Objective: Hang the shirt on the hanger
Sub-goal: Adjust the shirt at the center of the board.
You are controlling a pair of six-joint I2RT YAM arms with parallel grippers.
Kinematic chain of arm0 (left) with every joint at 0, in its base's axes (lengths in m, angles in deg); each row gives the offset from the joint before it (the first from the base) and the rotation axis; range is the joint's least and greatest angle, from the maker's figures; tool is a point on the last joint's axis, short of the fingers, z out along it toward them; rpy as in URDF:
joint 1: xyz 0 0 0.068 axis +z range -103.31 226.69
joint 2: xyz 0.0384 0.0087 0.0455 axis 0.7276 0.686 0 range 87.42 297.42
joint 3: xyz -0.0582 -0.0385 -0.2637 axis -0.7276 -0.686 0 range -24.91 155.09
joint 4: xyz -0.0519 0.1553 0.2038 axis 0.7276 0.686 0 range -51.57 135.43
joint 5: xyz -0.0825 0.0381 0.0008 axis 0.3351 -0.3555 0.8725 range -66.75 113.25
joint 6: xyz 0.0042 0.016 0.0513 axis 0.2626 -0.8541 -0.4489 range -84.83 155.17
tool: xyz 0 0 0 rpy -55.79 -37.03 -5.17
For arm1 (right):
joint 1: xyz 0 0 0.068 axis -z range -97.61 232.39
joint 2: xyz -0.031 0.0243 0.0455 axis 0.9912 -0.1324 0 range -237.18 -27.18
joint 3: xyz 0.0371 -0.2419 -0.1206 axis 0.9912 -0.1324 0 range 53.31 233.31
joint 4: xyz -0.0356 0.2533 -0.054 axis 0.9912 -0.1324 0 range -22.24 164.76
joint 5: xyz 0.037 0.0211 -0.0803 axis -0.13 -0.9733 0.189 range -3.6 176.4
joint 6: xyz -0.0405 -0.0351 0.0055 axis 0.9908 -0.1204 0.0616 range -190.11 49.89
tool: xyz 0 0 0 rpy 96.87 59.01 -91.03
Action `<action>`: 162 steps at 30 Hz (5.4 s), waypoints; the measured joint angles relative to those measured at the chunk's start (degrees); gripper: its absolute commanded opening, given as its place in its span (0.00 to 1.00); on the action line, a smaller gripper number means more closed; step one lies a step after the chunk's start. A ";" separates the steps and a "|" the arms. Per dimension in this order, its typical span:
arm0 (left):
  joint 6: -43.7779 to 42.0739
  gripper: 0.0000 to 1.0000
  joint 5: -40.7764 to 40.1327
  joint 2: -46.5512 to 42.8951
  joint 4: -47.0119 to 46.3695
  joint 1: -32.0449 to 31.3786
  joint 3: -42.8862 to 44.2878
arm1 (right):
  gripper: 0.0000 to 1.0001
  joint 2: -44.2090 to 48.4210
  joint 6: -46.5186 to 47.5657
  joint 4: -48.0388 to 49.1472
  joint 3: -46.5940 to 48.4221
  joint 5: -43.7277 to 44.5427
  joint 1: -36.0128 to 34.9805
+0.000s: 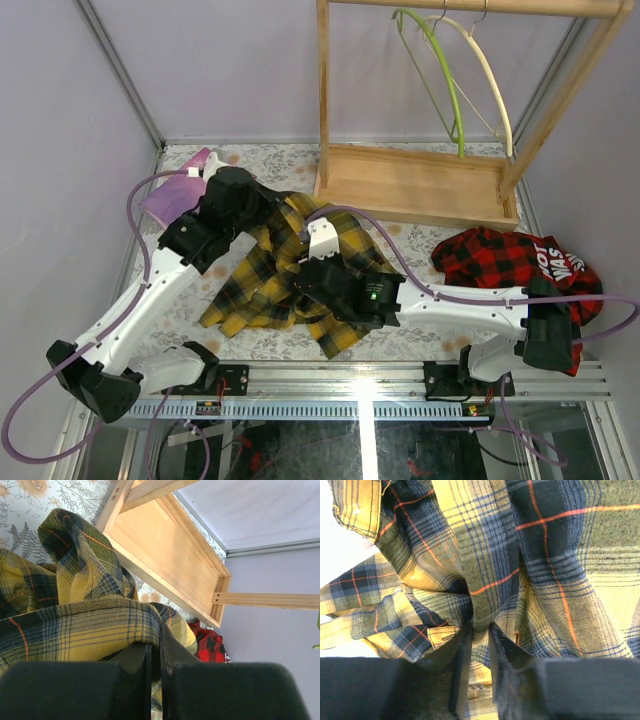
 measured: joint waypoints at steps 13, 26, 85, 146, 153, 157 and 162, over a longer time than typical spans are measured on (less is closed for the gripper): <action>-14.45 1.00 8.00 -9.20 -3.65 0.02 -9.51 | 0.00 4.50 3.39 -3.15 2.91 1.60 0.26; -40.37 1.00 22.80 -18.73 -7.34 0.02 -15.34 | 0.00 12.81 3.91 -14.36 8.59 -10.36 11.32; -45.55 0.00 0.52 20.50 3.76 -24.04 70.73 | 0.00 1.81 28.22 -21.90 73.11 -10.19 16.63; -26.32 0.00 0.35 3.72 -6.97 -15.85 -17.62 | 0.01 18.56 2.78 -12.74 -13.00 -25.24 29.24; -29.33 0.37 10.03 12.13 -15.19 -7.13 -20.41 | 0.60 10.38 4.61 -5.09 -16.48 -29.59 35.50; -31.12 0.76 13.33 11.21 -15.30 -6.99 -20.09 | 0.77 13.90 5.38 -4.98 -16.48 -31.67 35.50; -33.09 0.98 13.42 3.85 -13.84 -7.04 -16.37 | 0.87 25.20 5.51 -5.53 -16.46 -32.87 35.50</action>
